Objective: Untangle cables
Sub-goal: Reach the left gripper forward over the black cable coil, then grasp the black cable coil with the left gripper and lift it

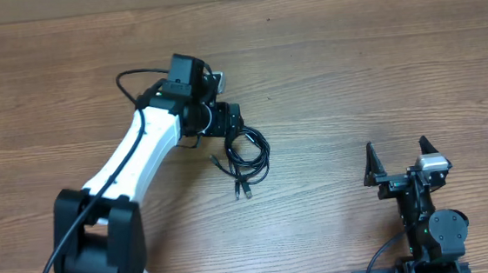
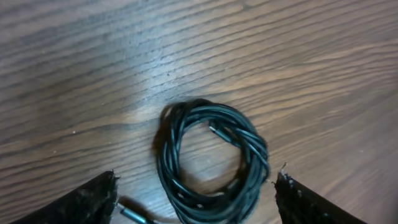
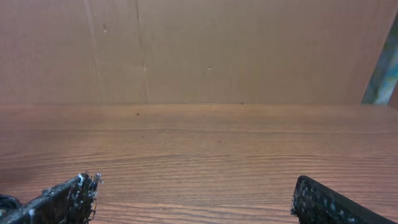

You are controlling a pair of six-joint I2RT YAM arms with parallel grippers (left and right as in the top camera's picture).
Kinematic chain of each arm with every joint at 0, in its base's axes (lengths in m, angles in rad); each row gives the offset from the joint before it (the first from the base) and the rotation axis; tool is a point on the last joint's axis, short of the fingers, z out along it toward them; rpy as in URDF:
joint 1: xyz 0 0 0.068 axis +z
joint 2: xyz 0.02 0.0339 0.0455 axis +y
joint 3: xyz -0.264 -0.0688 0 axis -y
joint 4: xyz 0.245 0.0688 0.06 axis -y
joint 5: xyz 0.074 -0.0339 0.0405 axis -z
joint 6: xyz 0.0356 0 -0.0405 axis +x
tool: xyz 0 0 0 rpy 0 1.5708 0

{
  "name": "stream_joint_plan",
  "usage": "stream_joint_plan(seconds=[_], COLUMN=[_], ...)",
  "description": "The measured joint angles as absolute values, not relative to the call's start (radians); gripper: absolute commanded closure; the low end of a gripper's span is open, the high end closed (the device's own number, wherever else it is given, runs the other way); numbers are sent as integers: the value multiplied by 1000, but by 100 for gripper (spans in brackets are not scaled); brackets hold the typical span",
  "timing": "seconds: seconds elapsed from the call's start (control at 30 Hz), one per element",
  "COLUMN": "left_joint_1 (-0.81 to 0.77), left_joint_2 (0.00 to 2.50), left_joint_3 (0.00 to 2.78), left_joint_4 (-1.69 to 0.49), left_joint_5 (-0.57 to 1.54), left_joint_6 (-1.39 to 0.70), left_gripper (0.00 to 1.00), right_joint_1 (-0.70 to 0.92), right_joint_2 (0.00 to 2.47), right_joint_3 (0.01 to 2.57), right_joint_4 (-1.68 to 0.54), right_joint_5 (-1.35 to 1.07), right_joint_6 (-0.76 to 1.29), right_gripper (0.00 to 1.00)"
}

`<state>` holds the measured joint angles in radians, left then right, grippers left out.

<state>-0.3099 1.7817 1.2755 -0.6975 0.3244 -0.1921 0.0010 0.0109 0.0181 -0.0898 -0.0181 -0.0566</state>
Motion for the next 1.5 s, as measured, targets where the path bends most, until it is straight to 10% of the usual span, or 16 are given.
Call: stream_joint_plan(seconds=[0.33,0.53,1.5], left_joint_1=[-389,-430,-439], left_joint_2=[1921,1966,1857], left_joint_3=[1276,1276,1531], left_joint_4=[-651,-635,-852], left_joint_5=[143,59,266], left_joint_6=[-186,-181,-239], left_gripper=[48,96,96], right_joint_1=[1,1,1], right_joint_2=[11,11,11], right_joint_3=[18,18,18], right_joint_4=[-89,-89,-89], right_joint_5=[-19,-19,-18], right_joint_6=[-57,-57,-57], right_gripper=[0,0,0])
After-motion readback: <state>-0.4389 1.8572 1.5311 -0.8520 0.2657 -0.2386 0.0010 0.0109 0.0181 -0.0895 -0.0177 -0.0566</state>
